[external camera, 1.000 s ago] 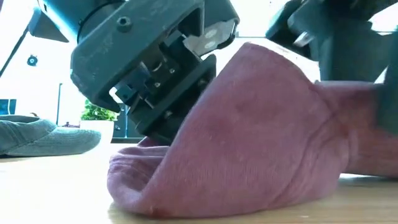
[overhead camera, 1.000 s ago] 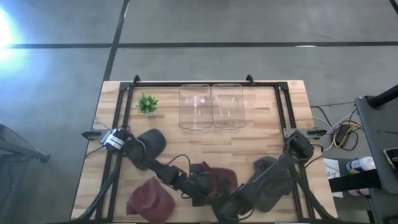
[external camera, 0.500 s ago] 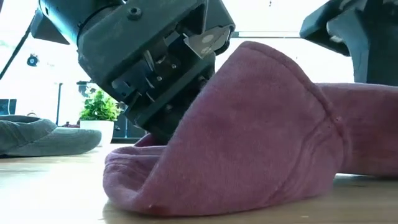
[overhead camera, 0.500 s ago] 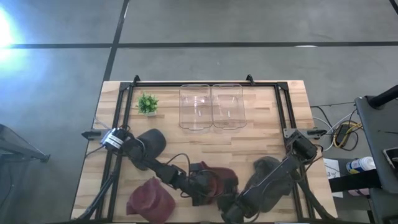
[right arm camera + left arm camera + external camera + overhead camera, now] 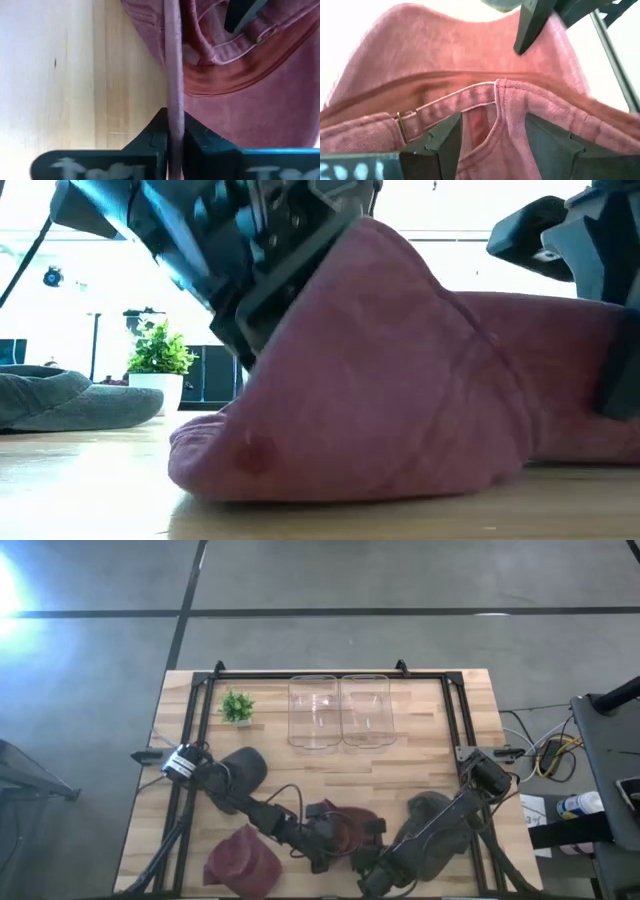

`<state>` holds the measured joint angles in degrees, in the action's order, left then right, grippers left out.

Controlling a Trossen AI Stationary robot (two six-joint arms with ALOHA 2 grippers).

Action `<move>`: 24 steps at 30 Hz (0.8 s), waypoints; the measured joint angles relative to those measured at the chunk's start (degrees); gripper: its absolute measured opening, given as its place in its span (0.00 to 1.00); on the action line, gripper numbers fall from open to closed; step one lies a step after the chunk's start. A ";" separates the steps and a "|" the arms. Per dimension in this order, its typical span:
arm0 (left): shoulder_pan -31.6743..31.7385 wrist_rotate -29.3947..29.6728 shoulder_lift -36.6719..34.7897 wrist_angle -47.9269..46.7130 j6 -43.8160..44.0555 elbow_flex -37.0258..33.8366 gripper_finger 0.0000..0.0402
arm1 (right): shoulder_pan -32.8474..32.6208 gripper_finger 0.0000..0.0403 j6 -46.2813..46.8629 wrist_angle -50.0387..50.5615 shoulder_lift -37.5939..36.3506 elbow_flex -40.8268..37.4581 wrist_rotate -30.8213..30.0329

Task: Pick & Place hat
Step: Put the right red cap into the right transparent bin

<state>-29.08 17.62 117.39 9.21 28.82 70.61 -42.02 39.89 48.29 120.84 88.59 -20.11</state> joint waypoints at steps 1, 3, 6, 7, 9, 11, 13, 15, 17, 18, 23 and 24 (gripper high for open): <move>0.01 0.02 -0.16 0.02 -0.19 0.05 0.52 | 0.02 0.04 -0.15 -0.03 0.00 0.14 -0.25; 0.11 0.03 -0.22 0.00 -0.42 0.36 0.52 | 0.02 0.04 -0.69 -0.07 0.02 0.29 -0.91; 0.11 0.08 -0.45 -0.28 -0.61 1.09 0.52 | 0.02 0.04 -1.28 -0.23 0.04 0.40 -1.46; 0.14 0.18 -0.74 -0.73 -0.98 1.47 0.52 | 0.02 0.04 -1.38 -0.38 0.04 0.42 -1.72; 0.17 0.35 -1.63 -2.88 -2.40 2.23 0.52 | 0.00 0.04 -1.45 -0.52 0.07 0.42 -2.58; 0.17 0.45 -2.71 -5.59 -3.94 2.85 0.52 | -0.10 0.03 -1.46 -0.66 0.09 0.42 -3.63; 0.18 0.47 -3.97 -8.10 -5.12 2.91 0.52 | -0.24 0.03 -1.38 -0.68 0.09 0.54 -4.71; 0.22 0.45 -5.15 -9.52 -6.13 2.90 0.52 | -0.35 0.03 -1.30 -0.80 0.09 0.71 -5.73; 0.22 0.58 -6.42 -10.78 -7.17 2.84 0.52 | -0.35 0.03 -1.28 -0.99 0.09 0.90 -6.50; 0.22 1.10 -7.09 -11.54 -7.58 2.84 0.52 | -0.35 0.03 -1.28 -1.24 0.07 0.95 -6.71; 0.27 3.33 -10.61 -18.72 -8.90 2.56 0.52 | -0.47 0.03 -0.71 -3.00 0.07 0.95 -8.14; 0.32 3.54 -11.31 -20.19 -8.92 2.53 0.52 | -0.48 0.03 -0.25 -3.35 0.06 0.95 -8.73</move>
<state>-28.76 21.16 106.07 -10.98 19.90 73.14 -42.50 39.64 44.95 120.89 89.54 -28.85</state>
